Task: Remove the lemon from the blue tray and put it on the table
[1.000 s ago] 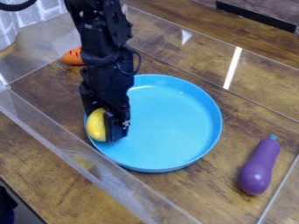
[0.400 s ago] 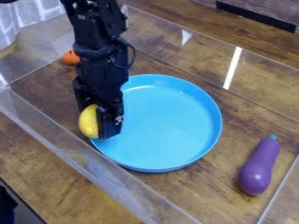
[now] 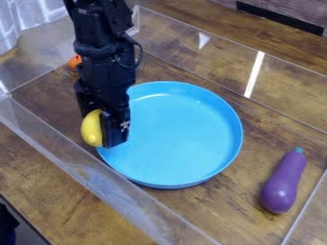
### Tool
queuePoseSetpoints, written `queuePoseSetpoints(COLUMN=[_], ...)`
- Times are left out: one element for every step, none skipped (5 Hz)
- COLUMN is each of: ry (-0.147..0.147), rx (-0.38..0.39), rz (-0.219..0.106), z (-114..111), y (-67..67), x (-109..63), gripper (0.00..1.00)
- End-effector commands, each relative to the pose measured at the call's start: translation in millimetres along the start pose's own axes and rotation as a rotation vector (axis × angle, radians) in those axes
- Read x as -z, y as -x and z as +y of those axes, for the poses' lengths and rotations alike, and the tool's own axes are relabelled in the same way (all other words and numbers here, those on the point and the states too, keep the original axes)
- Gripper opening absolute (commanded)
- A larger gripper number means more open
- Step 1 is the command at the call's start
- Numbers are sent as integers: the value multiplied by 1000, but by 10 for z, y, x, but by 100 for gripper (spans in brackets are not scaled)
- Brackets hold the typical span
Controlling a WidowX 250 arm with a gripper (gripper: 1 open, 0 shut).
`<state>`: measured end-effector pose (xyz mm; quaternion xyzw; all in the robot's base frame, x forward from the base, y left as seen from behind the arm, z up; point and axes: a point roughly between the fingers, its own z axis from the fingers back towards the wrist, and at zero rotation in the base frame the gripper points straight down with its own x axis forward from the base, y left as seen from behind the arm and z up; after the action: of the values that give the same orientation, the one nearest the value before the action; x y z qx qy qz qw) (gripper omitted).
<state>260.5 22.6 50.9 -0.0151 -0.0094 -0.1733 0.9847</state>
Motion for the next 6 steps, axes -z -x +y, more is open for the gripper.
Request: queuePoseSetpoints(ry=[-33,-34,-37,-40,-40,-41], rx=[-10,-10,-12,-13,-2,-3], rz=[-65,-68,-71,-78,-87,-90], z=[92,109,129,135,101,103], y=[-23,-3,10,-14,-55,-89], x=[-208,-230,-241,-229,-180,-141], gripper=[0,0,100,100,100,100])
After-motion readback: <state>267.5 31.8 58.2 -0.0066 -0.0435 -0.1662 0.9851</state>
